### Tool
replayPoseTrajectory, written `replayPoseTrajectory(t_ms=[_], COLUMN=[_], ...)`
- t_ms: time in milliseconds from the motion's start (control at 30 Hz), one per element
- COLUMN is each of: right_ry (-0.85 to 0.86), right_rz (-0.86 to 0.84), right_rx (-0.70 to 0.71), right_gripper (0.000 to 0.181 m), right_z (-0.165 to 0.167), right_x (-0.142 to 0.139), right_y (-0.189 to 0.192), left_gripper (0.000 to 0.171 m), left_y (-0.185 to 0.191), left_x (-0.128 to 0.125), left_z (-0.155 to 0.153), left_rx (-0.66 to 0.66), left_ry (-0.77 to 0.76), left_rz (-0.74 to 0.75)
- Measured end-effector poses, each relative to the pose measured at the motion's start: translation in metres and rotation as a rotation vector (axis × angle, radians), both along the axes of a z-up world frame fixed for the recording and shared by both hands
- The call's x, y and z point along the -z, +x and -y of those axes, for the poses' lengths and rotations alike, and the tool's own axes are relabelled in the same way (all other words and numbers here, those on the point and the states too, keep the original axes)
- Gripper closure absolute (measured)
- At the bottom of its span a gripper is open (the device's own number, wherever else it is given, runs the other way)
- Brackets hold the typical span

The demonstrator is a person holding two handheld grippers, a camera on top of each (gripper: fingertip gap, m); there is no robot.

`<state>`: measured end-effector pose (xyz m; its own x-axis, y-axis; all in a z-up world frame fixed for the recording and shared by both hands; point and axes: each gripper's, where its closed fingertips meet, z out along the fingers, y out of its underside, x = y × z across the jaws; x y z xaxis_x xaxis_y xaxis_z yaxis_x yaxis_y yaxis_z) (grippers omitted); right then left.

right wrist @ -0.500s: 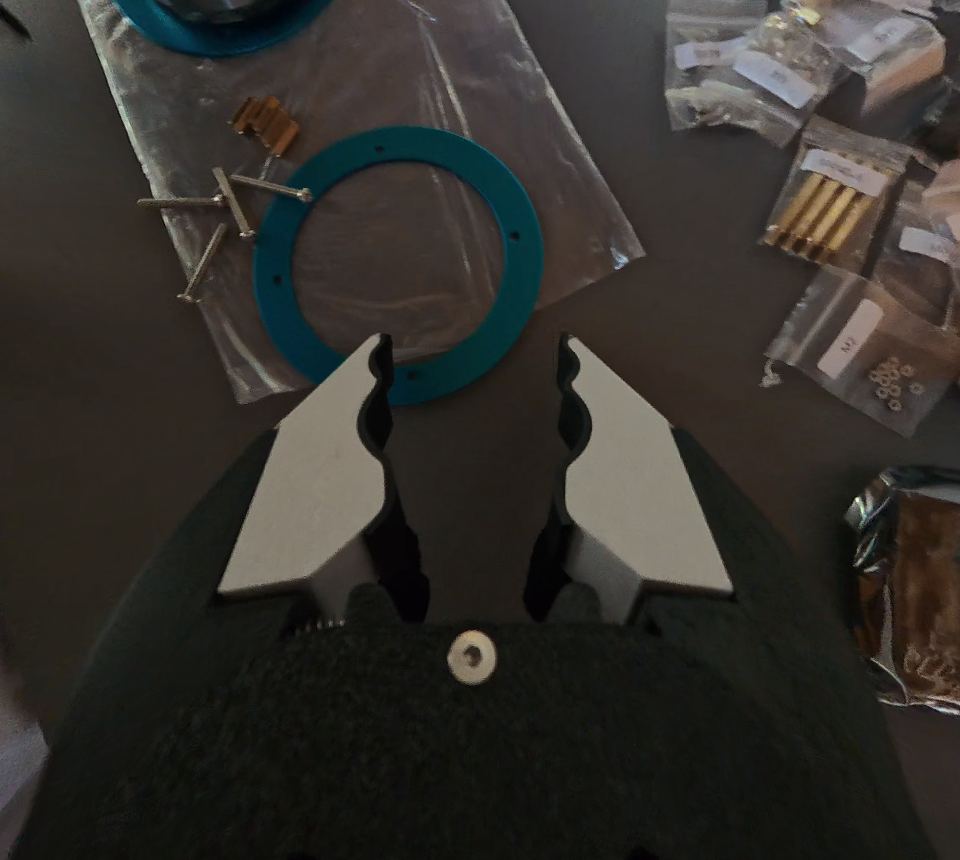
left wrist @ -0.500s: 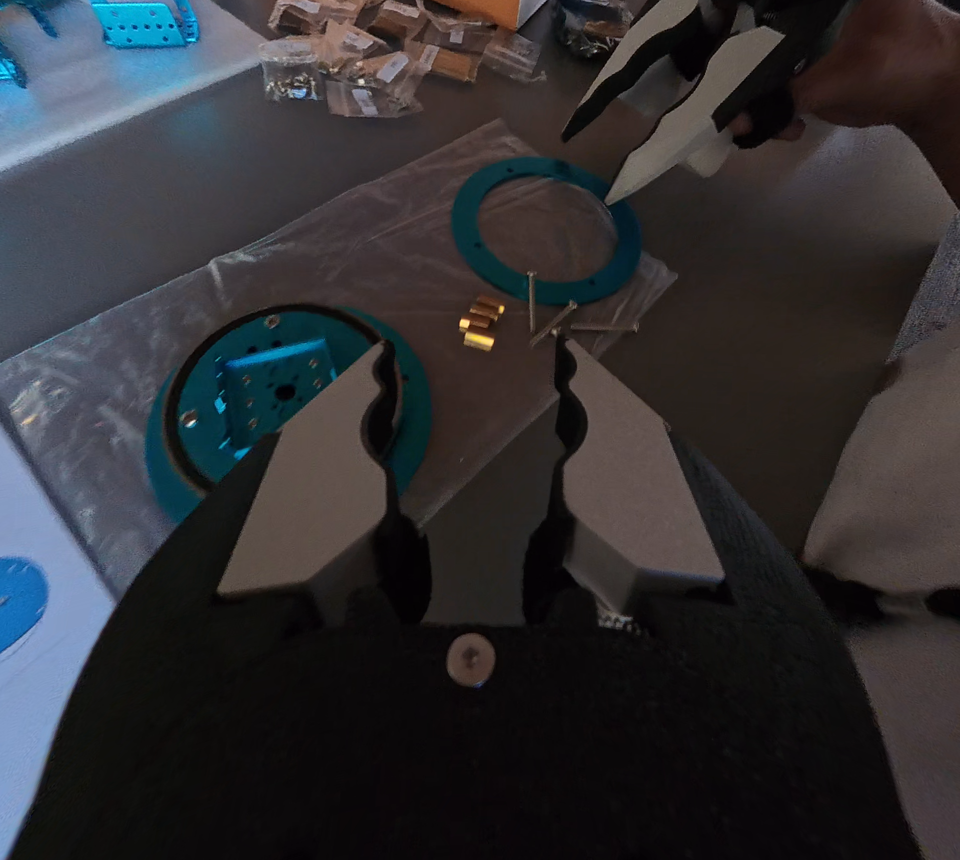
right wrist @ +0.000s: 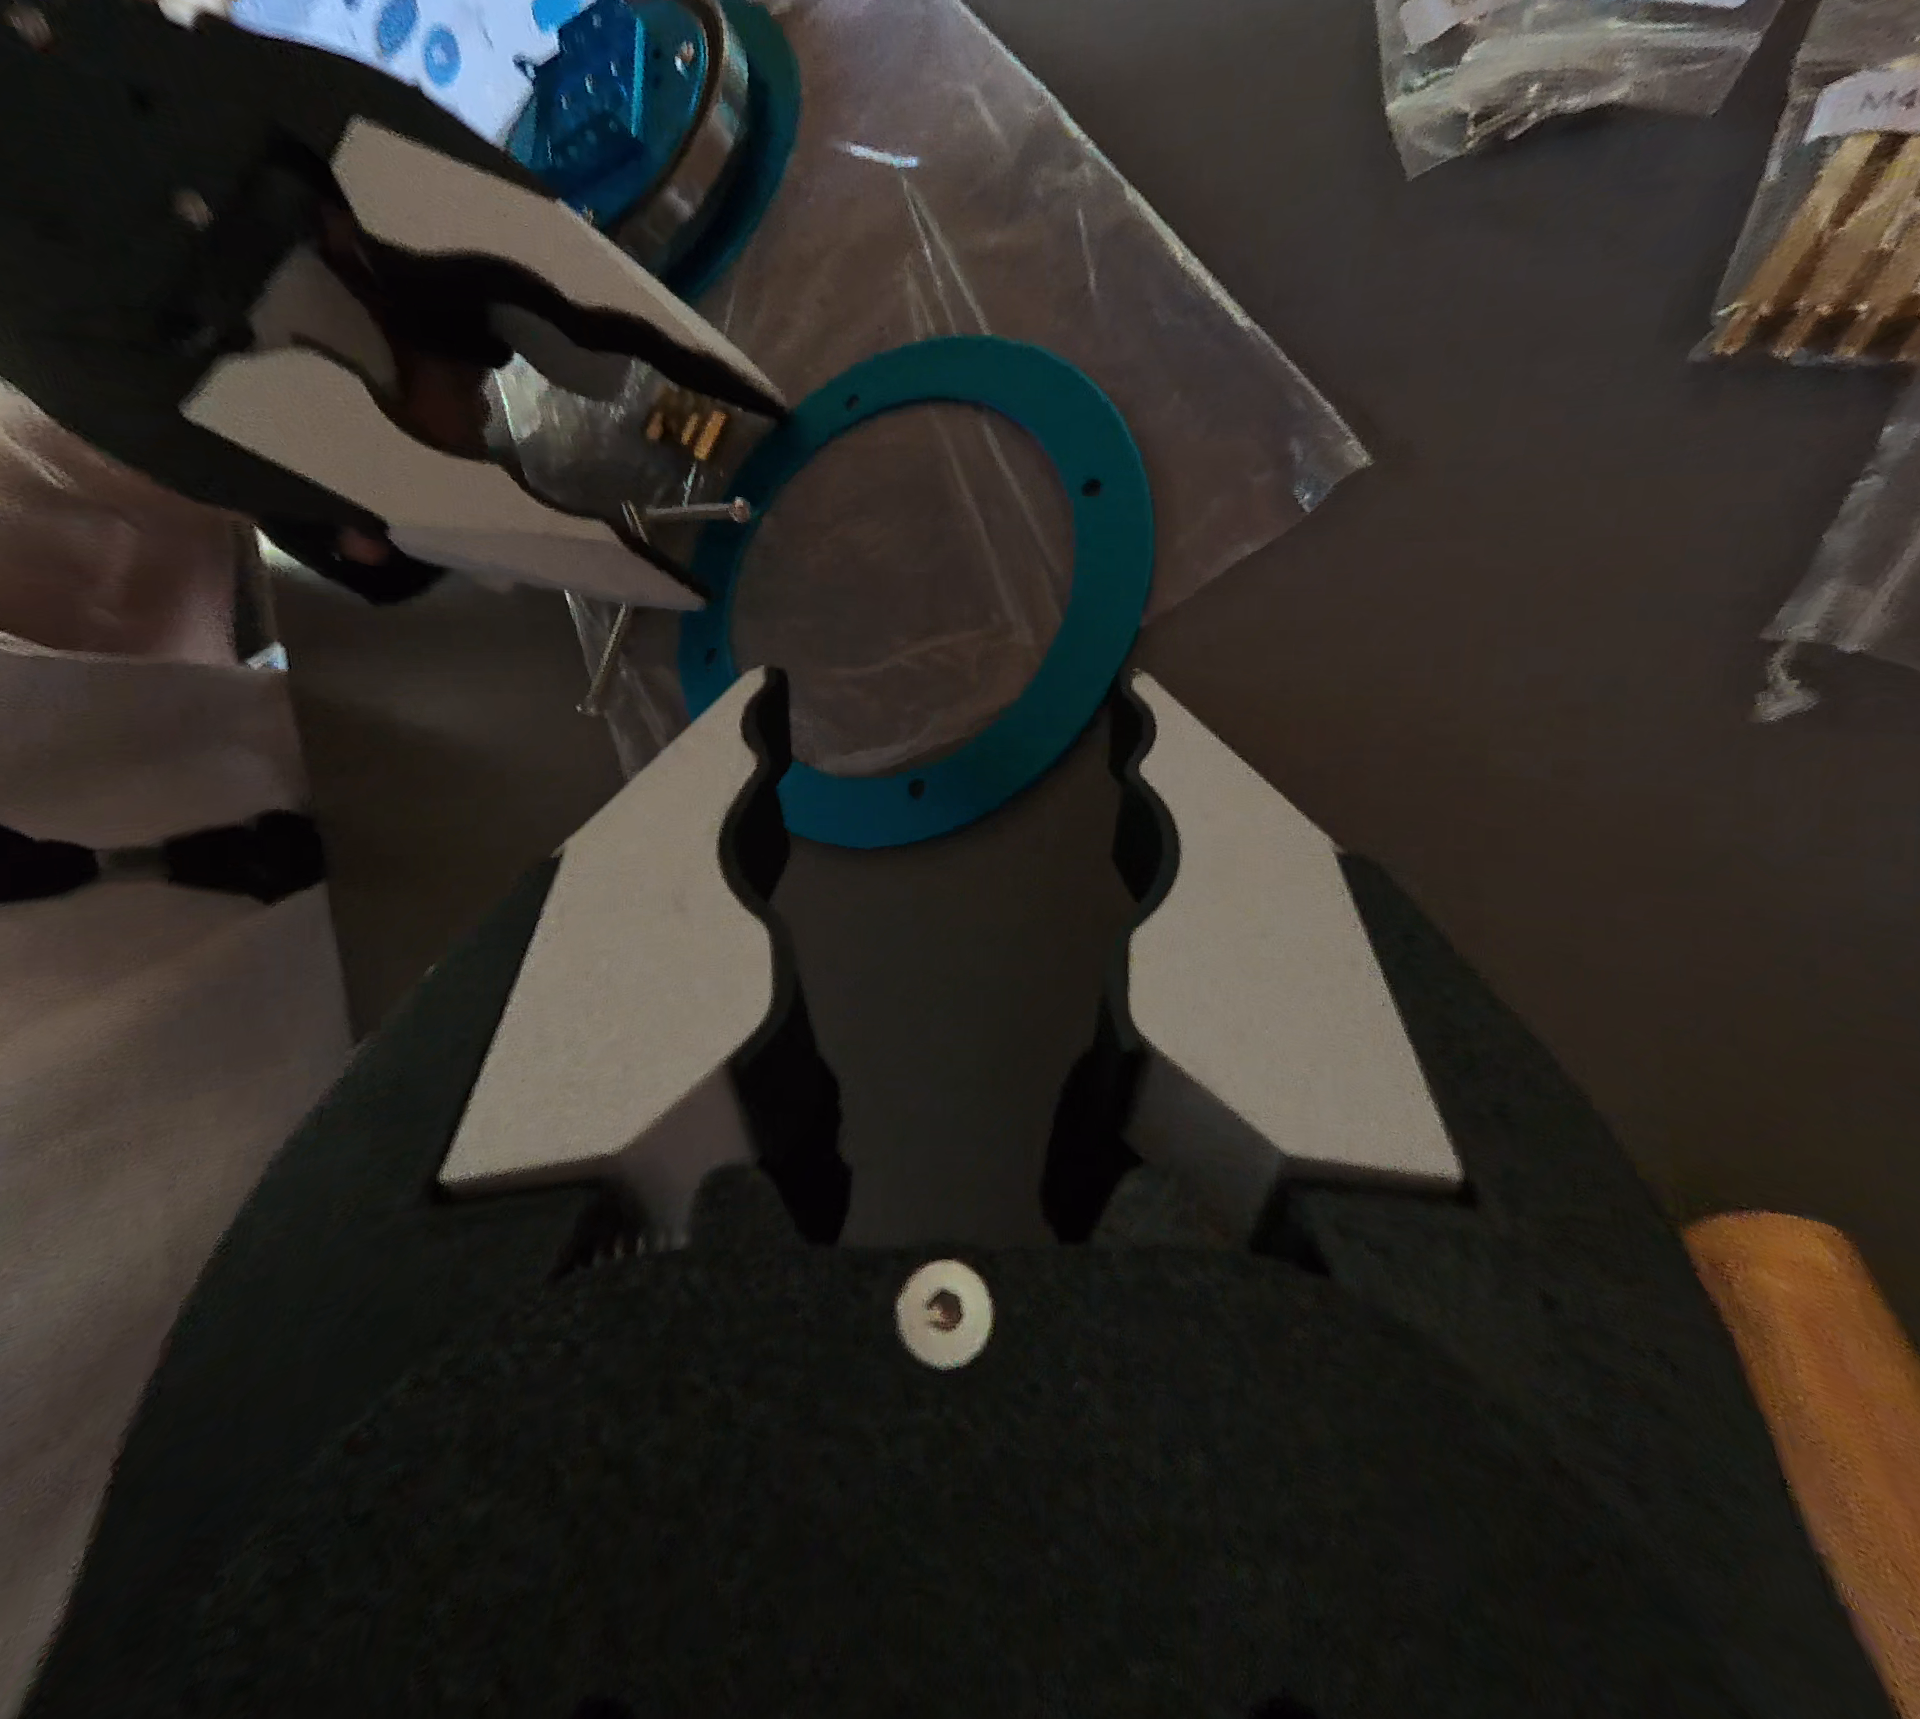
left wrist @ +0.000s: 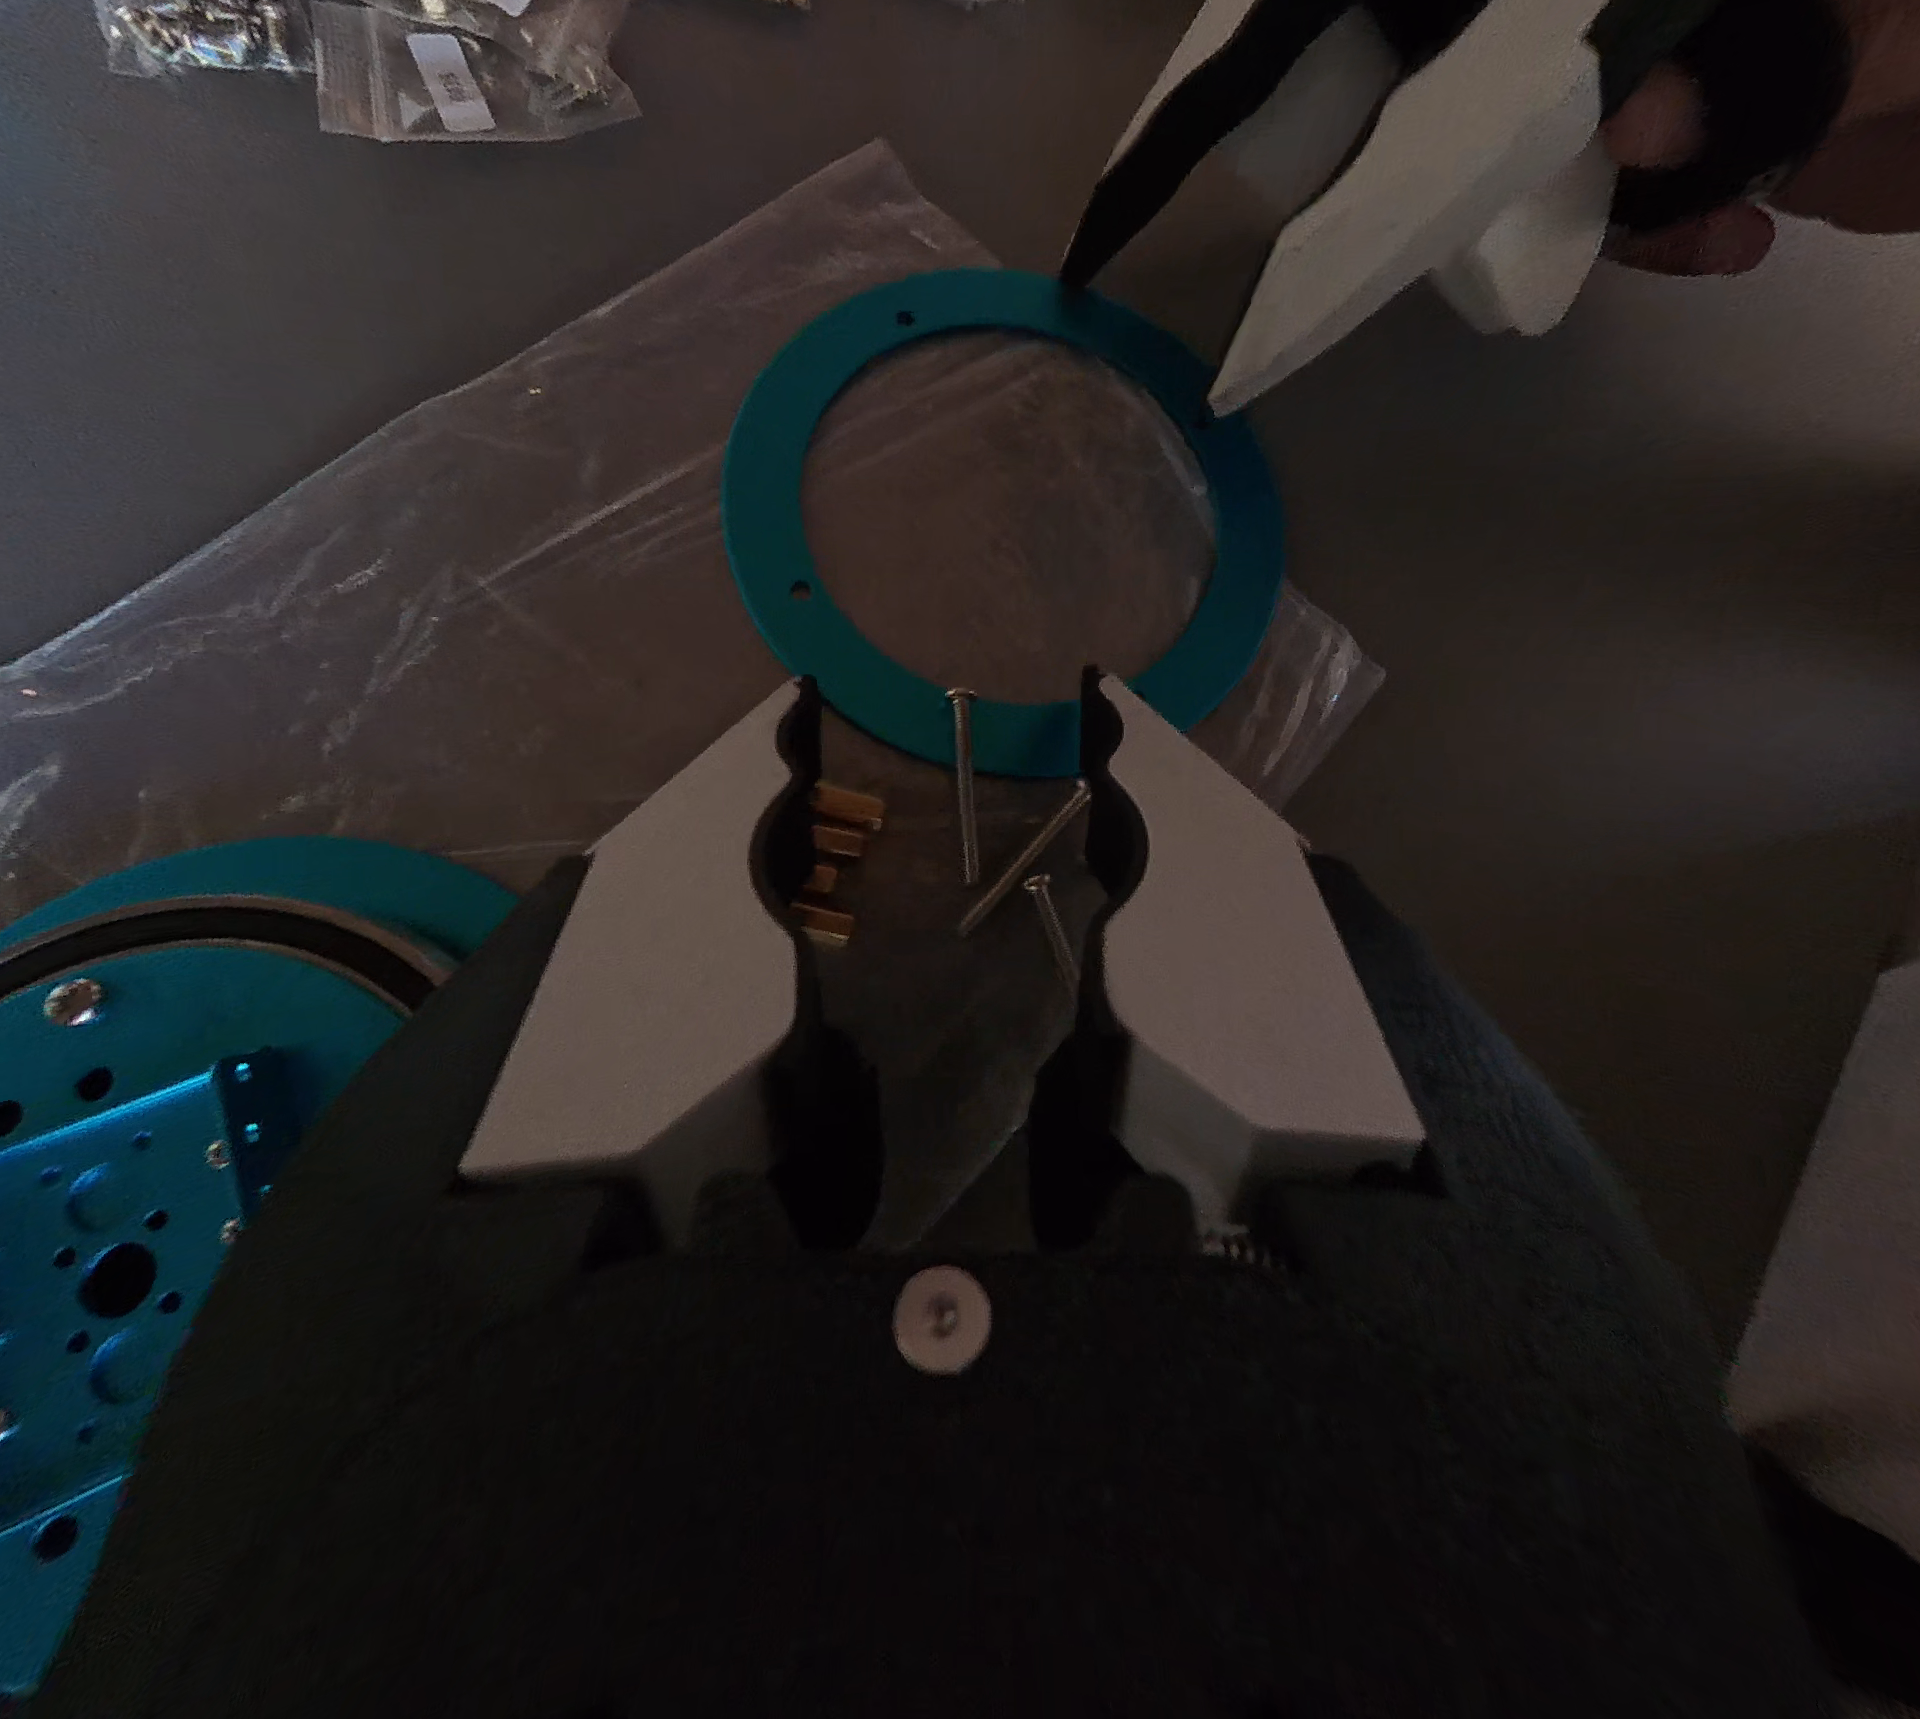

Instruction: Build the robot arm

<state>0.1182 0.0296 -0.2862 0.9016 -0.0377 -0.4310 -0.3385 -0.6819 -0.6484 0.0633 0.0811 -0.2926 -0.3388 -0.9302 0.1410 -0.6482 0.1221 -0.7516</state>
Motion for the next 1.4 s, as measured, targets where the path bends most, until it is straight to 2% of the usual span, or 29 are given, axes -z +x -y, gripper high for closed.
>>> replayPoseTrajectory(t_ms=[200, 300, 333, 400, 467, 500, 533, 633, 733, 867, 967, 1000, 1067, 1100, 1233, 1333, 1400], right_ry=[0.116, 0.274, 0.317, 0.329, 0.248, 0.243, 0.254, 0.242, 0.279, 0.433, 0.484, 0.487, 0.464, 0.456, 0.354, 0.299, 0.27], right_rz=[-0.304, -0.466, -0.523, -0.589, -0.566, -0.539, -0.515, -0.433, -0.459, -0.588, -0.632, -0.641, -0.676, -0.717, -0.755, -0.712, -0.686], right_rx=[0.09, 0.136, 0.143, 0.145, 0.142, 0.138, 0.152, 0.182, 0.218, 0.196, 0.161, 0.146, 0.088, 0.063, -0.023, -0.044, -0.062], right_gripper=[0.108, 0.122, 0.131, 0.14, 0.147, 0.17, 0.175, 0.181, 0.181, 0.181, 0.181, 0.181, 0.181, 0.181, 0.178, 0.164, 0.172], right_z=[-0.006, -0.008, -0.007, -0.009, -0.013, -0.015, -0.016, -0.014, -0.013, -0.023, -0.046, -0.058, -0.082, -0.092, -0.123, -0.141, -0.147], right_x=[-0.02, -0.046, -0.053, -0.053, -0.037, -0.036, -0.038, -0.043, -0.06, -0.102, -0.114, -0.113, -0.104, -0.101, -0.076, -0.063, -0.059], right_y=[0.002, 0.007, 0.008, 0.004, -0.004, -0.006, -0.005, 0.005, 0.013, 0.008, -0.009, -0.018, -0.043, -0.054, -0.084, -0.089, -0.089], left_gripper=[0.122, 0.121, 0.122, 0.122, 0.122, 0.122, 0.122, 0.122, 0.121, 0.117, 0.118, 0.124, 0.152, 0.16, 0.167, 0.171, 0.171], left_y=[0.0, -0.001, -0.001, -0.001, -0.001, -0.001, 0.0, -0.002, 0.001, -0.003, -0.019, -0.026, -0.041, -0.049, -0.081, -0.091, -0.092], left_x=[0.001, -0.002, -0.003, -0.003, -0.003, -0.003, -0.004, -0.006, -0.021, -0.062, -0.089, -0.093, -0.091, -0.09, -0.082, -0.081, -0.079], left_z=[-0.001, -0.002, -0.002, -0.001, 0.0, 0.0, 0.0, -0.001, -0.009, -0.03, -0.05, -0.058, -0.08, -0.093, -0.122, -0.133, -0.14], left_rx=[0.002, -0.001, 0.0, 0.007, 0.012, 0.012, 0.009, 0.011, -0.015, -0.062, -0.115, -0.141, -0.231, -0.27, -0.301, -0.278, -0.261], left_ry=[0.035, -0.017, -0.036, -0.057, -0.053, -0.05, -0.049, -0.065, -0.114, -0.271, -0.396, -0.432, -0.498, -0.535, -0.748, -0.93, -0.997], left_rz=[0.013, 0.013, 0.014, 0.01, 0.01, 0.015, 0.018, 0.025, 0.105, 0.241, 0.319, 0.321, 0.293, 0.28, 0.168, 0.084, 0.038])
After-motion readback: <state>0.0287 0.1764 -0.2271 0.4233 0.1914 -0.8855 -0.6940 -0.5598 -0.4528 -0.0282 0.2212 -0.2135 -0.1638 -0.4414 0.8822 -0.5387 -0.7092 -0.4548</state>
